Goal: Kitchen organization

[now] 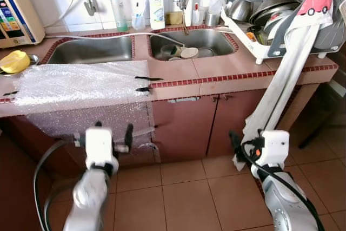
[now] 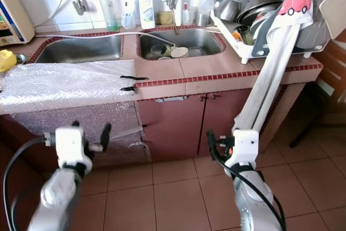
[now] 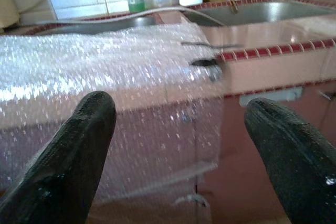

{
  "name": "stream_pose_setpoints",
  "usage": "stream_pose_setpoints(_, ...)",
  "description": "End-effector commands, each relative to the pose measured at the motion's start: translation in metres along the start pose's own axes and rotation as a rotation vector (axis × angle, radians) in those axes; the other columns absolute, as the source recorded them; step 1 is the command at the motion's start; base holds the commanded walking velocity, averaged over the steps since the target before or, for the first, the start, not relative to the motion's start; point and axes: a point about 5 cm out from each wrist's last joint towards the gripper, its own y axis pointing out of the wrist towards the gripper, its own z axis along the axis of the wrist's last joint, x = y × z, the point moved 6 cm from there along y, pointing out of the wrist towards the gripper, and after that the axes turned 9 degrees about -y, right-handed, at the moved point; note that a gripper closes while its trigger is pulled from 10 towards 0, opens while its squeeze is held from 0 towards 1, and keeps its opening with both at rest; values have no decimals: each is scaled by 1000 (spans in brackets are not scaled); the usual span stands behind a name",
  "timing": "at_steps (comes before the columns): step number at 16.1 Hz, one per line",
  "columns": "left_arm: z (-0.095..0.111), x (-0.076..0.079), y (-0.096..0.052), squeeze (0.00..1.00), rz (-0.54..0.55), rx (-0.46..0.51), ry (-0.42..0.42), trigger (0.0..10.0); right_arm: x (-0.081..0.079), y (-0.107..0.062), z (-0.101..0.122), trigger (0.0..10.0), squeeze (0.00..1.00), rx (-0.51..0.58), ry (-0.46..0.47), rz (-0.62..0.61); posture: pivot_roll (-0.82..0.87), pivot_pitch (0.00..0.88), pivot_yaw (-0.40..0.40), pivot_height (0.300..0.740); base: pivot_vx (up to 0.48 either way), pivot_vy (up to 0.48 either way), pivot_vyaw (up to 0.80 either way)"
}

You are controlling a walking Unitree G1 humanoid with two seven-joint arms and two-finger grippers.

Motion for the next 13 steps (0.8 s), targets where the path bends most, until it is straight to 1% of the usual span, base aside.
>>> stream_pose_setpoints(1, -2, -8, 5, 0, 18, -22, 5, 10000, 1, 1, 7, 10000, 0, 21, 5, -19, -100, 0, 49, 740, 0, 0, 0)
stream_pose_setpoints(2, 0, -12, 8, 0, 20, -20, 8, 10000, -2, 3, 8, 10000, 0, 23, 10, -17, -88, 0, 45, 740, 0, 0, 0)
stream_pose_setpoints(3, 8, -15, 17, 0, 46, -3, -8, 10000, -11, 9, 9, 10000, 0, 29, 18, 12, -81, 0, 41, 740, 0, 0, 0)
stream_pose_setpoints(4, 8, -18, 19, 0, 64, 0, 1, 10000, -19, 12, 8, 10000, 0, 30, 20, 30, -59, 0, 49, 740, 0, 0, 0)
stream_pose_setpoints(5, 12, -22, 21, 0, 88, 1, -2, 10000, -22, 17, 13, 10000, 0, 41, 24, 43, -43, 0, 59, 740, 0, 0, 0)
stream_pose_setpoints(6, 13, -21, 23, 0, 105, 1, -27, 10000, -23, 22, 14, 10000, 0, 47, 17, 48, -38, 0, 67, 740, 0, 0, 0)
stream_pose_setpoints(7, 11, -20, 24, 0, 98, -7, -28, 10000, -18, 26, 14, 10000, 0, 45, 43, 22, -18, 0, 66, 740, 0, 0, 0)
stream_pose_setpoints(8, 8, -19, 20, 0, 95, -22, -42, 10000, -8, 26, 20, 10000, 0, 66, 95, -12, -9, 0, 60, 740, 0, 0, 0)
stream_pose_setpoints(9, 7, -19, 18, 0, 90, -21, -36, 10000, -8, 27, 19, 10000, 0, 64, 91, -11, -6, 0, 58, 740, 0, 0, 0)
stream_pose_setpoints(11, -5, -24, 10, 0, 115, -57, -50, 10000, -12, 27, 11, 10000, 0, 39, 77, 1, 4, 0, 35, 740, 0, 0, 0)
stream_pose_setpoints(12, -11, -26, 8, 0, 125, -74, -67, 10000, -17, 27, 12, 10000, 0, 42, 72, 20, 0, 0, 30, 740, 0, 0, 0)
stream_pose_setpoints(13, -13, -26, 6, 0, 123, -76, -66, 10000, -21, 26, 13, 10000, 0, 45, 53, 38, -2, 0, 28, 740, 0, 0, 0)
